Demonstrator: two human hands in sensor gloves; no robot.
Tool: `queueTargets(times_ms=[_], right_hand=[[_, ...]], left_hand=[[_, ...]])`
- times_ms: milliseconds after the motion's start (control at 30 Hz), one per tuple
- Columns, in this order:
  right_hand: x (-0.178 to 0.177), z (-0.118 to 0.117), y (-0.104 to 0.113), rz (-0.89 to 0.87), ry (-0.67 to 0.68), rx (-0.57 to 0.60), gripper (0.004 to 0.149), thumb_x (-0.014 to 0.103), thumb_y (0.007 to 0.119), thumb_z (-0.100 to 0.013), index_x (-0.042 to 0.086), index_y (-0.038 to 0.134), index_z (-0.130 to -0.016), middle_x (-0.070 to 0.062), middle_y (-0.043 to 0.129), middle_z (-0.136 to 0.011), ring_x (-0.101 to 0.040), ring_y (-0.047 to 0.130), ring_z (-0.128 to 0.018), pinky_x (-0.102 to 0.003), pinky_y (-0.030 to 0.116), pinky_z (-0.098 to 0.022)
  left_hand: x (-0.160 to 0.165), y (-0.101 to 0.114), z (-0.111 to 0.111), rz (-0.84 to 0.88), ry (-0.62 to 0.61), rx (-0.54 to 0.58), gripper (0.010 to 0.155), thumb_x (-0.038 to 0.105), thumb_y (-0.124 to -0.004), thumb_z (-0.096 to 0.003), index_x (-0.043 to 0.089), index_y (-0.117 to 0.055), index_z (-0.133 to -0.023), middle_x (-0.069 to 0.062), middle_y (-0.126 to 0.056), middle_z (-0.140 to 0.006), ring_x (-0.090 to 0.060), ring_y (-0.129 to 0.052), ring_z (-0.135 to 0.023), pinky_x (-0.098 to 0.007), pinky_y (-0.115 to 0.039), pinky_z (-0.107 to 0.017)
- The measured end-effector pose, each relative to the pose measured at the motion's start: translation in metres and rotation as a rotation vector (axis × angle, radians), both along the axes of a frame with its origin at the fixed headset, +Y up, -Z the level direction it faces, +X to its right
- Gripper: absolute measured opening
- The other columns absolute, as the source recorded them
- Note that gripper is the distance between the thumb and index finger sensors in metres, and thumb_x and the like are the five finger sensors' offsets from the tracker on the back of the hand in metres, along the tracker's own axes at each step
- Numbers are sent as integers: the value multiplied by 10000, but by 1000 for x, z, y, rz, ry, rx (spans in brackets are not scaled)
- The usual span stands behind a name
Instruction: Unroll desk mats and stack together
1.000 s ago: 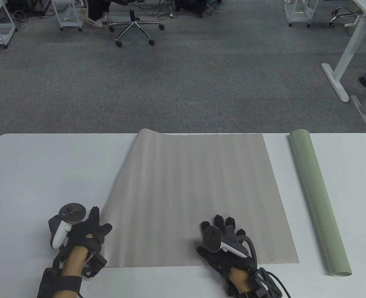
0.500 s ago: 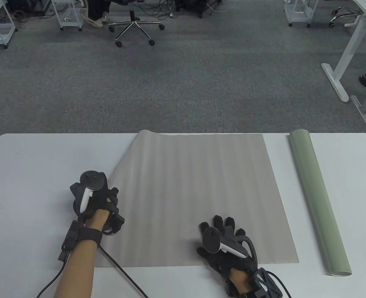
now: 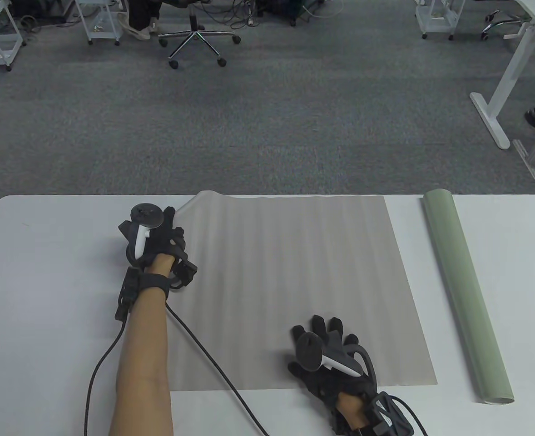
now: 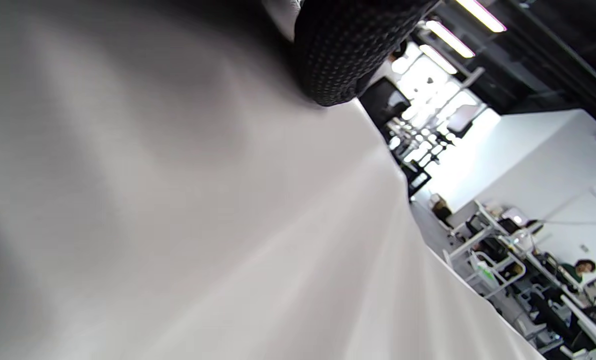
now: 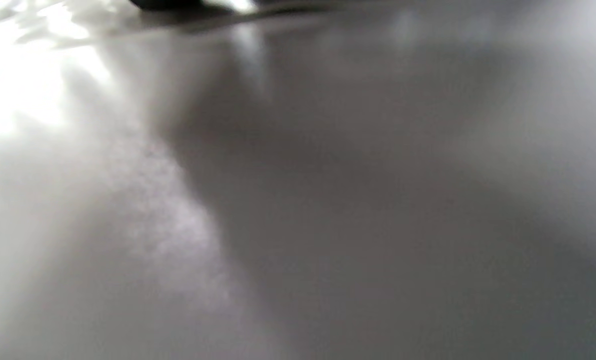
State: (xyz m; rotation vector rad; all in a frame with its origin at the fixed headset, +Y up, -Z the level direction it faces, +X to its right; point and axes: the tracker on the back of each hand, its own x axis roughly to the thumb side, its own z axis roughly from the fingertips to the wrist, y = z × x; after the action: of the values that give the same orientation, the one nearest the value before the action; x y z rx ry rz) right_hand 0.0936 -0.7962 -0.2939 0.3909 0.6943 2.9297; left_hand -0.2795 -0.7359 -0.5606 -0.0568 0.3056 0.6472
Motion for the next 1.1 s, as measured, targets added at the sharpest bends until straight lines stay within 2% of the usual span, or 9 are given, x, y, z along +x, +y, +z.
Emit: queueTargets(times_ms=[167, 333, 433, 500, 700, 767, 833, 933, 1100], right_hand=[[0, 0, 0, -3, 2, -2, 767, 516, 477, -553, 229, 56, -1125, -297, -76, -1133, -693, -35, -980, -861, 161, -597], [0, 0, 0, -3, 4, -6, 766, 516, 473, -554, 228, 48, -1124, -296, -83, -1131, -695, -46, -977, -861, 155, -596], [0, 0, 0, 0, 3, -2, 767, 517, 474, -553, 227, 53, -1125, -295, -77, -1132, -697, -38, -976, -865, 172, -586], [0, 0, 0, 4, 2, 4, 766, 519, 477, -552, 228, 61, -1126, -295, -65, -1136, -699, -22, -980, -870, 190, -580], [0, 0, 0, -2, 4, -1, 768, 517, 477, -554, 224, 56, -1125, -298, -72, -1132, -702, -27, -973, -871, 184, -572], [0, 0, 0, 0, 4, -2, 767, 516, 475, -554, 224, 55, -1125, -298, -73, -1131, -702, -33, -972, -871, 184, -572], [0, 0, -1, -6, 2, -8, 769, 518, 474, -554, 225, 50, -1124, -296, -81, -1129, -698, -41, -970, -869, 176, -570], [1, 0, -1, -12, 1, -14, 769, 518, 473, -556, 226, 42, -1122, -294, -90, -1125, -696, -41, -965, -868, 167, -562], [1, -1, -1, -18, -1, -19, 774, 520, 474, -558, 220, 39, -1123, -291, -96, -1124, -695, -51, -963, -867, 161, -561]], left_hand=[[23, 7, -17, -213, -94, 100, 532, 124, -794, -599, 324, -697, -1082, 101, -416, -1250, -248, -649, -1067, -459, -721, -721], [37, -11, -30, -486, -56, -98, 580, 121, -778, -598, 310, -632, -1127, 64, -262, -1301, -265, -678, -1053, -410, -765, -678], [49, -25, -36, -735, -50, -240, 593, 155, -755, -604, 302, -583, -1153, 13, -73, -1300, -308, -620, -1089, -378, -773, -695], [54, -31, -39, -836, -75, -300, 590, 180, -738, -610, 291, -561, -1162, 22, -51, -1294, -343, -599, -1112, -370, -772, -723], [40, -35, -41, -632, -72, -337, 608, 169, -721, -612, 287, -514, -1172, 61, -341, -1320, -411, -549, -1130, -443, -704, -775], [31, -35, -38, -572, -77, -296, 597, 178, -727, -611, 293, -541, -1166, 47, -429, -1315, -404, -534, -1140, -444, -680, -794], [24, -37, -34, -514, -121, -291, 596, 203, -708, -615, 288, -520, -1175, 28, -416, -1319, -417, -462, -1179, -514, -586, -837], [19, -37, -25, -404, -160, -312, 614, 279, -695, -619, 247, -482, -1194, -23, -344, -1323, -467, -347, -1181, -645, -423, -793], [38, -26, 17, -434, -288, -226, 673, 383, -669, -611, 174, -442, -1209, -161, -306, -1318, -554, -308, -1155, -745, -366, -735]])
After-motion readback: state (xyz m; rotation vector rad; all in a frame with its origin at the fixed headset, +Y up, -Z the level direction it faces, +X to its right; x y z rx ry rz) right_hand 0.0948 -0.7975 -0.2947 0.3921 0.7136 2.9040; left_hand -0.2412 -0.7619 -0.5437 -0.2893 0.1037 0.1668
